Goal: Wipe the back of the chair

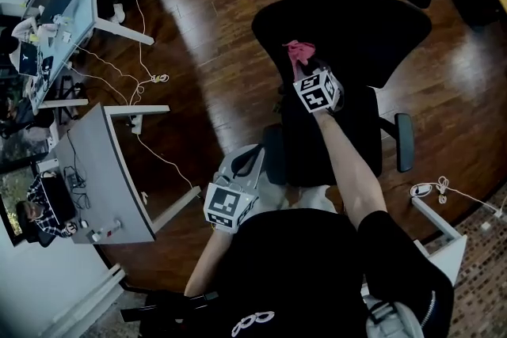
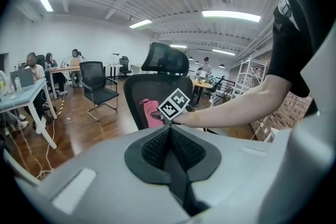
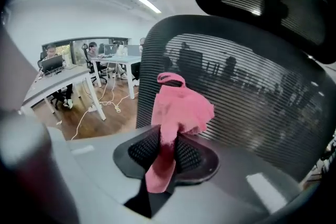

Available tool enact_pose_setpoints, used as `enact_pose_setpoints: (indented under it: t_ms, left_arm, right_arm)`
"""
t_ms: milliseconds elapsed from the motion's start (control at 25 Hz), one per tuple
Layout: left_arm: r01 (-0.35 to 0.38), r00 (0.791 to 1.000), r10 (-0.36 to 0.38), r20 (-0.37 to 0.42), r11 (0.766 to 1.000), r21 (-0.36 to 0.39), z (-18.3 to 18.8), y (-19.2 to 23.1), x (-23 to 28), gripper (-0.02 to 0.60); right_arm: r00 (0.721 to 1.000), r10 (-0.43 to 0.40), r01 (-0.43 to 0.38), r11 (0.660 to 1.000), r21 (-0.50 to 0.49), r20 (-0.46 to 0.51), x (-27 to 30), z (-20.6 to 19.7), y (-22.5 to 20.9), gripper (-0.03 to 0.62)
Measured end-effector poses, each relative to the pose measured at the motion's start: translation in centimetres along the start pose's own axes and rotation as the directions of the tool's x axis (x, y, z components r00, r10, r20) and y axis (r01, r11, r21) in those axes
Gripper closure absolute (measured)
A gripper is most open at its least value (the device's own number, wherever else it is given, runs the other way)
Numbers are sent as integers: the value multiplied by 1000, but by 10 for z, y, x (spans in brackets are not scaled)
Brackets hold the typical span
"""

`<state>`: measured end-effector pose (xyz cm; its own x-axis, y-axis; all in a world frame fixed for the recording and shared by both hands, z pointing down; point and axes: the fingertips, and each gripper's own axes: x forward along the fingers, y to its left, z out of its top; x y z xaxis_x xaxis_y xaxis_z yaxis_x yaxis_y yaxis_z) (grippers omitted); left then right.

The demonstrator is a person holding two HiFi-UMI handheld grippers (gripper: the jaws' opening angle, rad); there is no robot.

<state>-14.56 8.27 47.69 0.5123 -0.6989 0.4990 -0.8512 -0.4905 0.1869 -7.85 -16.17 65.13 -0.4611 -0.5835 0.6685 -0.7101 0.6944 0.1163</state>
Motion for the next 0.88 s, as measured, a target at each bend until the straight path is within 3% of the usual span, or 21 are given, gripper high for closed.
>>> enact_pose_setpoints:
  t_ms: [200, 320, 680, 880]
  left_arm:
    - [-7, 1000, 7, -16, 1000, -2, -7, 11, -7, 589]
    - [2, 1000, -2, -29, 1000, 4, -8, 10, -6, 589]
    - [67, 996, -65, -60, 997, 37, 1, -18, 28, 589]
    - [108, 992, -103, -72, 993, 55, 7, -48, 59, 589]
  right_arm:
    - [997, 80, -80, 995, -57, 3, 16, 10, 42, 520]
    - [997, 73, -73, 996, -55, -7, 16, 1, 36, 520]
    - [997, -47, 49, 999, 23, -64, -17, -68, -76, 519]
    - [982, -162, 172, 980, 104, -102, -54, -124, -162, 520]
